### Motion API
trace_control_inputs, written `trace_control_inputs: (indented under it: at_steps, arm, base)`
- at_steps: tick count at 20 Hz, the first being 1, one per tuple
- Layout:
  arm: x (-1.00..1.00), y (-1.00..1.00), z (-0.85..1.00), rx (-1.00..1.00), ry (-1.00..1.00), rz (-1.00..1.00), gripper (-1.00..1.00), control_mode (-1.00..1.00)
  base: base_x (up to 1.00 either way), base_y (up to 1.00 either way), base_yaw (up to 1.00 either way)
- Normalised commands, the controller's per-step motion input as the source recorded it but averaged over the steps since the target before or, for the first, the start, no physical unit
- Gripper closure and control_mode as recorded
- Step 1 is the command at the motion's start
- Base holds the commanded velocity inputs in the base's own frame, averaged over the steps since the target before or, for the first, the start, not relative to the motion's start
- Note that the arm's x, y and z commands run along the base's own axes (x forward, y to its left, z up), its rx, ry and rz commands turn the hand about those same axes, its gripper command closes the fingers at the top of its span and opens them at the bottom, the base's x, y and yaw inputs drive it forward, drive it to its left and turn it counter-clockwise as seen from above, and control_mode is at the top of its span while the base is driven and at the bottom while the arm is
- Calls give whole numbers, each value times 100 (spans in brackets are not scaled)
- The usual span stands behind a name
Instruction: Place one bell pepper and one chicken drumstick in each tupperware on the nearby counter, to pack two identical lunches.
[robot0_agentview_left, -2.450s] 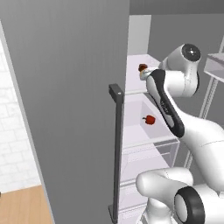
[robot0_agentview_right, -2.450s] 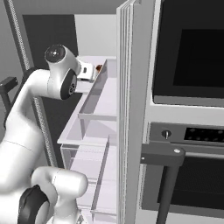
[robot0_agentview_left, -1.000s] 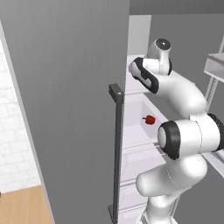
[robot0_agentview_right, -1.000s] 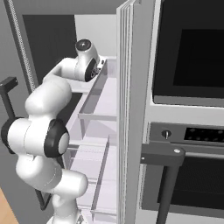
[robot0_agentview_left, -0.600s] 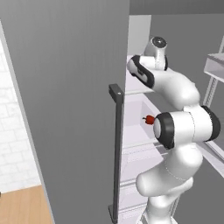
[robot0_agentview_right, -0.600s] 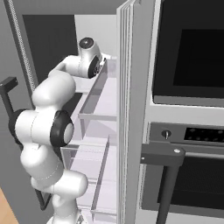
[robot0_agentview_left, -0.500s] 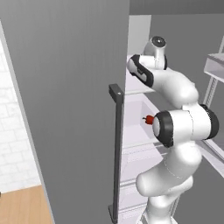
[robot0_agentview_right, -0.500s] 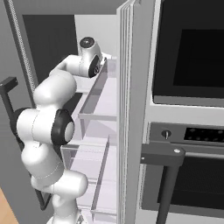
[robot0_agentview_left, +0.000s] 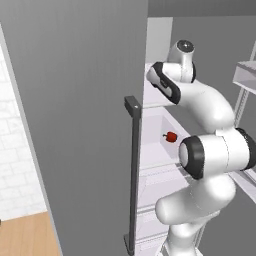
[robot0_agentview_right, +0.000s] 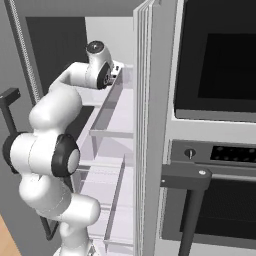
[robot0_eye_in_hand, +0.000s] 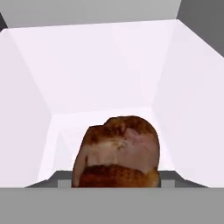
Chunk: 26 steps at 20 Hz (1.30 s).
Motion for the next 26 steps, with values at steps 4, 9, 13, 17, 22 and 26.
trace_control_inputs:
  at_steps: [4,9,13,17,22,26]
  arm:
    - [-100,25,-16,-4,-24,0,100,-100]
    - [-100,4,18,0,-4,-1,100,-100]
    - [-100,0,55,0,1,0,100,-100]
    - [-100,6,40,5,2,0,100,-100]
    - [-100,25,0,0,1,-1,100,-100]
    - [-100,8,-1,0,17,0,100,-100]
  base:
    - [0,0,0]
    - [0,0,0]
    - [0,0,0]
    - [0,0,0]
    - [0,0,0]
    - [0,0,0]
